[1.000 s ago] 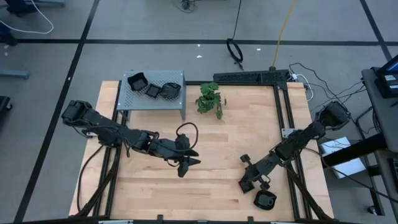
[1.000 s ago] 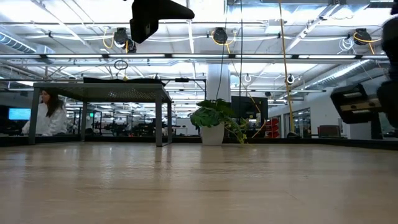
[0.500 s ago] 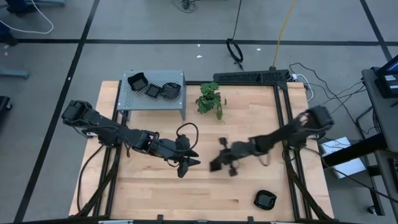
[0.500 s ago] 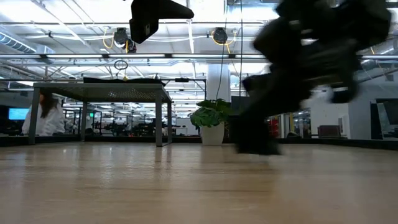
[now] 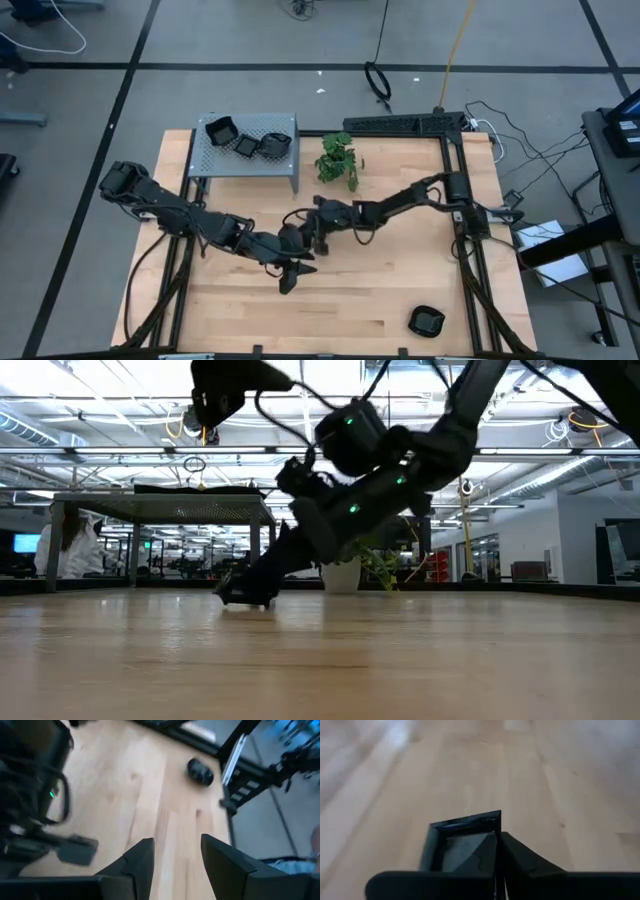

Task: Pick & Place Mini shaped plates
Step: Stack the square plate on top of the square plate on the shelf

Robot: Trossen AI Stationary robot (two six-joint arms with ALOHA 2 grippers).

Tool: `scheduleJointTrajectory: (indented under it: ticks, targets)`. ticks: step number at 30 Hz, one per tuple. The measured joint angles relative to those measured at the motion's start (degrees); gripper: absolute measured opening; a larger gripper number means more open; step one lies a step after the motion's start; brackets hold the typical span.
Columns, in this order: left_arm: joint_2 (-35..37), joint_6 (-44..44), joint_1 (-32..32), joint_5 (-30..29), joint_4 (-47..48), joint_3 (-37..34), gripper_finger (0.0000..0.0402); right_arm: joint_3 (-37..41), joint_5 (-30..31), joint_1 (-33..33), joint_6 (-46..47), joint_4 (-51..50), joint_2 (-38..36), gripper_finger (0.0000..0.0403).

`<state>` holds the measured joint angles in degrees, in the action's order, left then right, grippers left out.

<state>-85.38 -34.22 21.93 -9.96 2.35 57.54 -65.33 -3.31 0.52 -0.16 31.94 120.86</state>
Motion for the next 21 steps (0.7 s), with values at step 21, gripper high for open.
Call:
scheduleJointTrajectory:
  ticks: [21]
  targets:
    - [-3.6, 28.1, 0.1, -5.4, 17.1, 0.0, 0.0166, 11.1, 0.3, -2.8, -0.5, -19.6, -22.7, 0.0138]
